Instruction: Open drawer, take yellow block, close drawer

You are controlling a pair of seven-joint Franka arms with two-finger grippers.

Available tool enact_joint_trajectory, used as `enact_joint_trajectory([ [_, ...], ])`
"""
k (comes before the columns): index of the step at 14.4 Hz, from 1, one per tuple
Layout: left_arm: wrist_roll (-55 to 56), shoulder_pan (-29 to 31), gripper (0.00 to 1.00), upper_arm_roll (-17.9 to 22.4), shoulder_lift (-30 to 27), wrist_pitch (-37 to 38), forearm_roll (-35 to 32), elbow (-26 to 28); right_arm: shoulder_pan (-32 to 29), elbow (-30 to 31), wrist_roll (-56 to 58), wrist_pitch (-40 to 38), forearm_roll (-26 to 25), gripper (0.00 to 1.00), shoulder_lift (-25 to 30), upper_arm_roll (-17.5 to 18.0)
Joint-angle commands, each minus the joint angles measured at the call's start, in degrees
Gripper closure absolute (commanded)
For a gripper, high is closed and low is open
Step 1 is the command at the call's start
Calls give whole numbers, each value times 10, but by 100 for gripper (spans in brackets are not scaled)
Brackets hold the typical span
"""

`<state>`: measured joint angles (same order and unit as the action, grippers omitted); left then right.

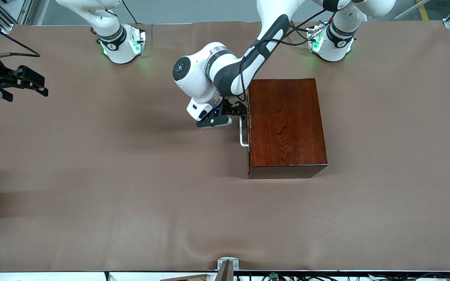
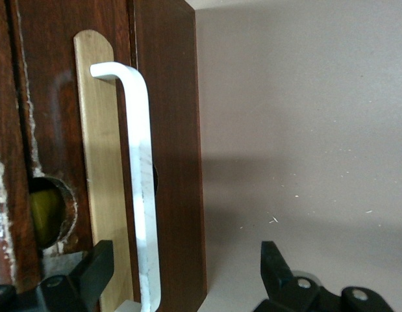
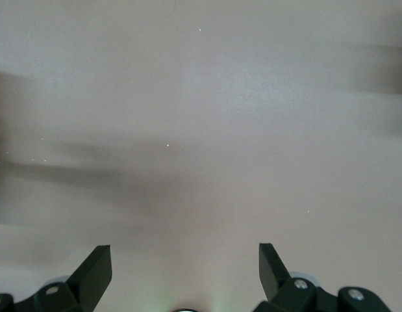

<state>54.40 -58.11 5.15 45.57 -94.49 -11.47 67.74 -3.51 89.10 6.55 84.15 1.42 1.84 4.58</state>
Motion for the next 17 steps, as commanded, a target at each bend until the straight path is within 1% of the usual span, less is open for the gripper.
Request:
enact_joint_trajectory([
  [1, 13, -3, 0, 4, 13, 0, -14, -10, -2, -6, 2, -5, -1, 0, -1, 2],
  [7, 18, -2, 0, 16, 28, -31, -14, -11, -2, -6, 2, -6, -1, 0, -1, 2],
  [10, 47, -2, 0, 16, 33, -68, -14, -11, -2, -5, 2, -6, -1, 0, -1, 2],
  [17, 117, -9, 0, 8, 35, -131, -7, -15, -2, -6, 2, -6, -1, 0, -1, 2],
])
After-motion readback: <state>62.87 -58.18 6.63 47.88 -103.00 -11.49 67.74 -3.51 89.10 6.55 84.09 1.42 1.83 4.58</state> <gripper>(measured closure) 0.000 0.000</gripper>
